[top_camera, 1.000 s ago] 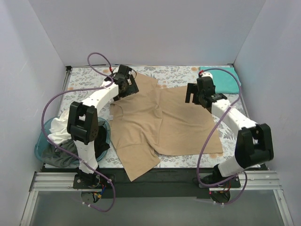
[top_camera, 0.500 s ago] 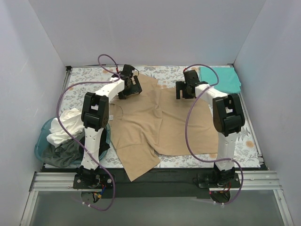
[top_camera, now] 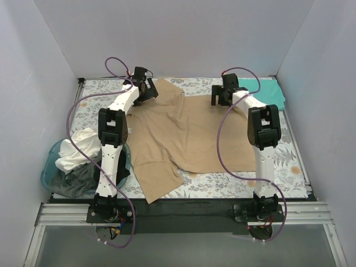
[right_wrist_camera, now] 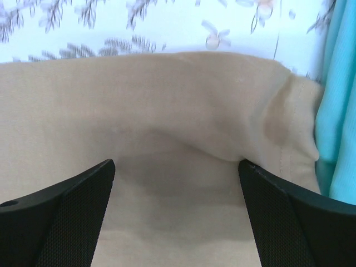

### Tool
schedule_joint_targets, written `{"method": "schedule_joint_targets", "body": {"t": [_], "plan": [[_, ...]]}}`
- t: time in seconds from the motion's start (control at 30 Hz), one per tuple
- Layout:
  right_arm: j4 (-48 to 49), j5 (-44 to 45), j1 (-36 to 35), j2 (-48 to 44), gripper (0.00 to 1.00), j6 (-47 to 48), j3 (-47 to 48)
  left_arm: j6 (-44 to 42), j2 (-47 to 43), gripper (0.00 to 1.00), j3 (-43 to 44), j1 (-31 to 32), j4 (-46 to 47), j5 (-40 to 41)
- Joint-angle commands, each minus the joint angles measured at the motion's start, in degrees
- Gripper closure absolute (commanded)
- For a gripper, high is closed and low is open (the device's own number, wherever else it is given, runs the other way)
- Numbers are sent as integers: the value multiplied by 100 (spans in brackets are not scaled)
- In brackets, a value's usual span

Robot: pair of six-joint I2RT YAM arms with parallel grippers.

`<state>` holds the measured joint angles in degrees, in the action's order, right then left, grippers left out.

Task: Fold and stack the t-shirts
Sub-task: Flatten the tshirt out

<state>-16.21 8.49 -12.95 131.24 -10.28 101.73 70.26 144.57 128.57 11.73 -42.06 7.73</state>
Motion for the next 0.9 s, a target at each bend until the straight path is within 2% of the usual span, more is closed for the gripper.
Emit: {"method": "schedule_joint_targets", "body": {"t": [0.0, 0.1, 0.23, 0.43, 0.53, 0.67, 0.73, 0.83, 0.87], "plan": [[-313, -348, 178, 603, 2, 17, 583, -354, 624, 2, 220, -135, -259, -201], [-383, -664, 223, 823, 2, 79, 1006, -311, 695, 2, 476, -249, -320, -262], [-392, -708, 232, 781, 2, 140, 1094, -328, 441, 2, 107, -329, -136, -289], [-409, -1112, 223, 254, 2, 395, 1042, -487, 107, 2, 466, -311, -100, -947], [-462, -1157, 135, -238, 2, 544, 841, -531, -402, 2, 467, -197, -109, -1203], [-454, -894, -58, -1125, 2, 493, 86, -566, -1377, 2, -278, 171, -13, -1002], [-445, -665, -129, -1740, 2, 326, -371, -514, -2113, 2, -1156, 496, 171, -843], [-331, -524, -129, -2715, 2, -131, -1697, -58, -2915, 2, -2641, 1014, 444, -265], [-200, -472, -120, -3240, 2, -210, -2379, 40, -3483, 2, -3097, 1155, 636, -193]]}}
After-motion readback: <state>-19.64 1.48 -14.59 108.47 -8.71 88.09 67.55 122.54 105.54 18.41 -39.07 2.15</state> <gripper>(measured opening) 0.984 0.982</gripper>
